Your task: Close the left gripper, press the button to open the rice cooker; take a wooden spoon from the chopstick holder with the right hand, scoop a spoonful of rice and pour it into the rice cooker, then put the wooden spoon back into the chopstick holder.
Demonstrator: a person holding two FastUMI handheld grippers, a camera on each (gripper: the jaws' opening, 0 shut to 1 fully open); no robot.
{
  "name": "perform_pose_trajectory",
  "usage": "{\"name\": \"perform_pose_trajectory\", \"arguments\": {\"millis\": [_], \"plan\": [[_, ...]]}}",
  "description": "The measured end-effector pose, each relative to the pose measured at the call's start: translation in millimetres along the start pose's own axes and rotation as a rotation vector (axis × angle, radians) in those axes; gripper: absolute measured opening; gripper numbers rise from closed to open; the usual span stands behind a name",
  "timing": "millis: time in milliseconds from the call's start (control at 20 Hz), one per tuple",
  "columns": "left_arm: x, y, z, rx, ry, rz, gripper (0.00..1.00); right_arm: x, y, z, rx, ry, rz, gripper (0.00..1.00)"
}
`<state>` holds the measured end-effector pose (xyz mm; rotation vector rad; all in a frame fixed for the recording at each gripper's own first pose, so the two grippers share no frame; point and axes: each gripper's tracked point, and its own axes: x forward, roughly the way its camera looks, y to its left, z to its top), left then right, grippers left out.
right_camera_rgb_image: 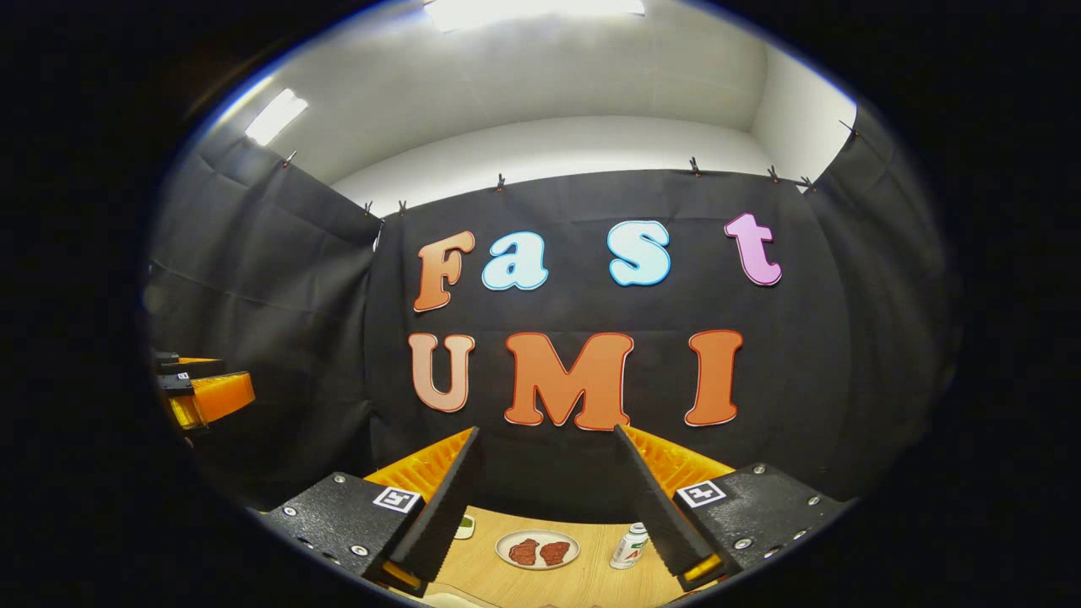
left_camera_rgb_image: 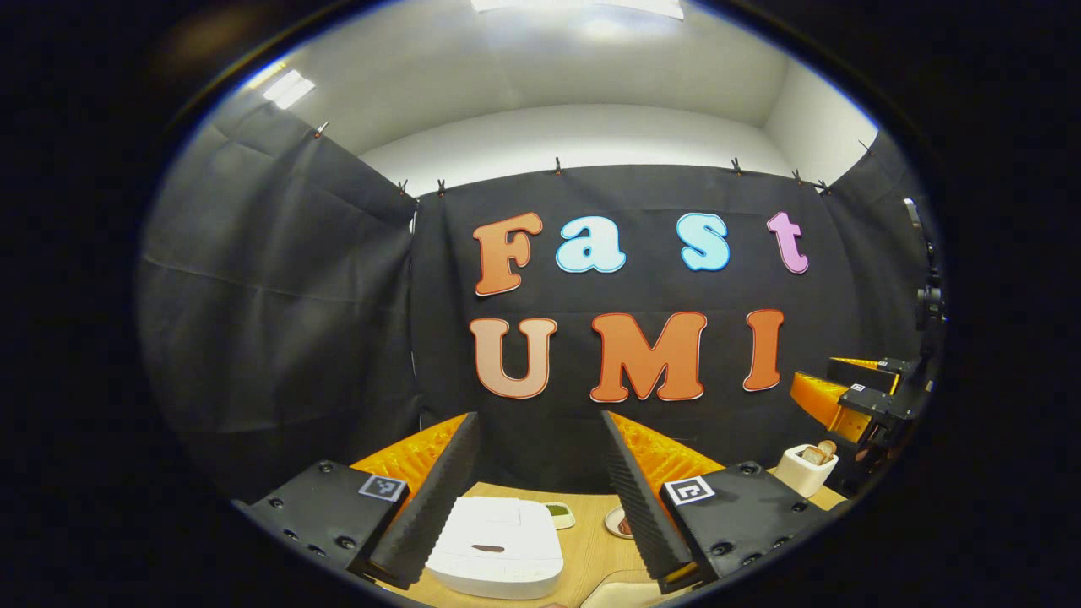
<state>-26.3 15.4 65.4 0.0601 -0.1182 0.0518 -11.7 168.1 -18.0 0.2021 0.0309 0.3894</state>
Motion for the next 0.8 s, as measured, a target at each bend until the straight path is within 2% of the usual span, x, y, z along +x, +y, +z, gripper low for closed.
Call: {"name": "perform_pose_trajectory", "arguments": {"millis": [50,100,150,200,250,300,350,400,450,500,550,600,650,800], "plan": [[-0.7,-0.4,0.8,0.001,-0.002,-0.006,0.99,-0.8,-1.0,0.4,-0.001,-0.001,-0.003,0.95],[-1.0,-3.4,-0.3,0.000,-0.003,-0.014,0.95,-1.9,-2.3,0.1,-0.005,0.000,-0.010,0.95],[0.0,-4.7,-0.8,0.000,-0.001,-0.018,0.99,-3.3,-3.9,0.7,-0.009,0.000,-0.016,0.95],[0.3,-5.0,-1.4,0.000,0.000,-0.021,0.99,-2.5,-5.0,1.0,-0.010,0.000,-0.021,0.95],[0.0,-5.0,-2.5,-0.002,0.002,-0.025,0.95,-2.8,-4.9,1.3,-0.008,0.001,-0.025,0.95],[0.3,-5.8,-2.5,-0.007,0.004,-0.030,0.99,-5.1,-6.0,3.0,-0.006,0.000,-0.027,0.94],[0.9,-7.6,-1.2,-0.013,0.003,-0.037,0.99,-4.9,-6.8,4.7,-0.008,-0.003,-0.033,0.94],[2.6,-8.1,0.3,-0.016,0.001,-0.040,0.95,-4.9,-7.3,5.3,-0.011,-0.006,-0.036,0.94],[2.6,-6.9,0.7,-0.015,-0.003,-0.041,0.95,-3.6,-7.4,6.5,-0.015,-0.007,-0.039,0.95],[2.6,-6.7,2.6,-0.014,-0.007,-0.042,0.99,-4.3,-7.2,6.8,-0.018,-0.006,-0.040,0.94],[3.9,-7.0,2.7,-0.012,-0.011,-0.045,0.99,-5.6,-6.8,5.9,-0.020,-0.005,-0.041,0.95],[3.9,-7.2,4.0,-0.010,-0.015,-0.048,0.99,-6.1,-6.7,7.4,-0.021,-0.004,-0.044,1.00],[4.4,-7.4,3.8,-0.008,-0.015,-0.050,0.95,-6.6,-5.8,7.8,-0.021,-0.004,-0.044,1.00],[6.1,-9.7,3.1,-0.008,-0.014,-0.056,0.95,-6.6,-3.8,8.1,-0.024,-0.007,-0.048,1.00]]}}
